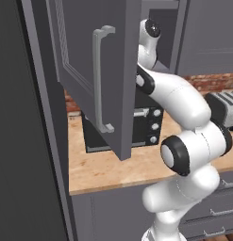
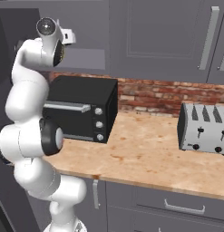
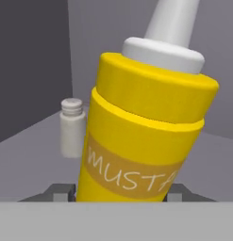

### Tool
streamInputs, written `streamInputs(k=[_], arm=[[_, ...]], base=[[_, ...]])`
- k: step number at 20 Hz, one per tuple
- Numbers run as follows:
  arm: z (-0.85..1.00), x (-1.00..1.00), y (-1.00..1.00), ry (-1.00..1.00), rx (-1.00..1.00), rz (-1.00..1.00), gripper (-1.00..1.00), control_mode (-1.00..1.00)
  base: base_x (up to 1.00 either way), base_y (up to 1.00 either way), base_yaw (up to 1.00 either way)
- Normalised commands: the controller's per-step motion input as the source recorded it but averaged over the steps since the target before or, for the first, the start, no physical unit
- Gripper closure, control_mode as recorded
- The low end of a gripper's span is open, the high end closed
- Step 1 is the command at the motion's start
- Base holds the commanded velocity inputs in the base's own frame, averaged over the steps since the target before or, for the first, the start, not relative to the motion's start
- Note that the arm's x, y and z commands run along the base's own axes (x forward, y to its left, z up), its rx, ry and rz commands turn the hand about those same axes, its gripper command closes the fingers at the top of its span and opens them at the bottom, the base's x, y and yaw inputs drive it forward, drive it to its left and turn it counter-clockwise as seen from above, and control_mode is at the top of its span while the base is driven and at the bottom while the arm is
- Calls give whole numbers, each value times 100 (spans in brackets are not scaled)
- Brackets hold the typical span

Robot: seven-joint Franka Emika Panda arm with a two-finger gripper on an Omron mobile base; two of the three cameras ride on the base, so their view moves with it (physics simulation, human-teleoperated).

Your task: Move the mustard and shaker from the cabinet to the dining counter.

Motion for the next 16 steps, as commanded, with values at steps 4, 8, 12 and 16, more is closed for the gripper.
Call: streamInputs(k=[4,8,12,16], arm=[[19,-94,-26,-2,0,-1,100,-100],[11,-100,-50,0,-1,-1,100,-100],[1,-100,-57,-3,-4,0,100,-100],[0,-100,-51,-11,-8,0,100,-100]], base=[[0,0,0],[0,0,0],[0,0,0],[0,0,0]])
